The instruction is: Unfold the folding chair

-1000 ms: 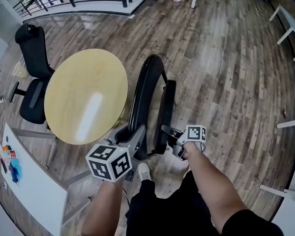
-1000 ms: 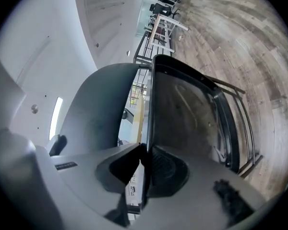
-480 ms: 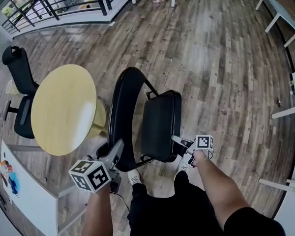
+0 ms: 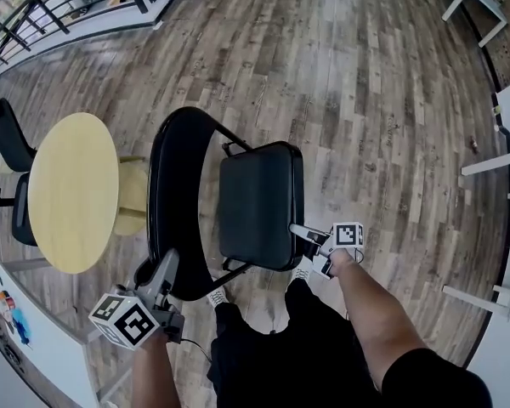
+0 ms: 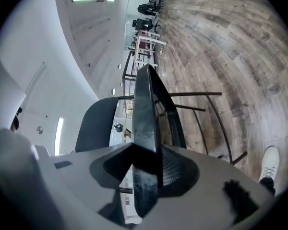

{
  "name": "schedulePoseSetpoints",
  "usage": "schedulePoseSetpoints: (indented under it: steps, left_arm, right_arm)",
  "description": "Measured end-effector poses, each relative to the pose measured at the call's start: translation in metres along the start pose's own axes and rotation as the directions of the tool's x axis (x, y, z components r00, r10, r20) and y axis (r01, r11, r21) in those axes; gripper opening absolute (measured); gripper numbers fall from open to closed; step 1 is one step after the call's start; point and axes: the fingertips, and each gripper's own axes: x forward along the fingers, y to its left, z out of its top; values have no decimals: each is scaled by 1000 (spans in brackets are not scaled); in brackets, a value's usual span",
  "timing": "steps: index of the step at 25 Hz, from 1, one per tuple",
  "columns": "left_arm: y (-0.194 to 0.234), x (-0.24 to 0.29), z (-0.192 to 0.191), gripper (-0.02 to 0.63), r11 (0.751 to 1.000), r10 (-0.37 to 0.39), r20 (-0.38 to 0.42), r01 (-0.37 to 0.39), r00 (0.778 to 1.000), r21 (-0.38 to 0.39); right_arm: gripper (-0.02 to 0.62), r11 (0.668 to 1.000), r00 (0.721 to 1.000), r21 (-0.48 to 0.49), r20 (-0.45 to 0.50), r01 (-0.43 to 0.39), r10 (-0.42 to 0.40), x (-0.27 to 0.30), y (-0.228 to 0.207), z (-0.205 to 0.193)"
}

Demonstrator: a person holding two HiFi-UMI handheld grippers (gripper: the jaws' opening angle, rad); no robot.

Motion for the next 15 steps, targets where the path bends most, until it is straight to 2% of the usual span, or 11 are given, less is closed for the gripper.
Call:
schedulePoseSetpoints:
  steps: [2, 6, 10, 13, 15]
  left_arm:
    - [-6, 5, -6, 108, 1000, 2, -11, -2, 1000, -2]
    - [-13, 15, -15, 109, 1000, 9, -17, -9, 1000, -12]
    - [-12, 21, -25, 107, 999, 29, -28, -29, 999, -32]
    - [-10, 27, -32, 109, 998, 44, -44, -47, 998, -52]
    - [-10, 33, -38, 109, 997, 46, -51, -49, 998, -58]
  right_arm:
    - [153, 999, 1000, 47, 8, 17, -18, -11, -16, -1]
    - [176, 998, 999, 27, -8, 50, -50, -29, -41, 5]
    - [181, 999, 1000, 20, -11, 26, -26, -42, -62, 10]
    - [183, 996, 999, 74, -9, 50, -49, -58, -85, 12]
    - [188, 996, 998, 74, -3, 57, -57, -69, -104, 17]
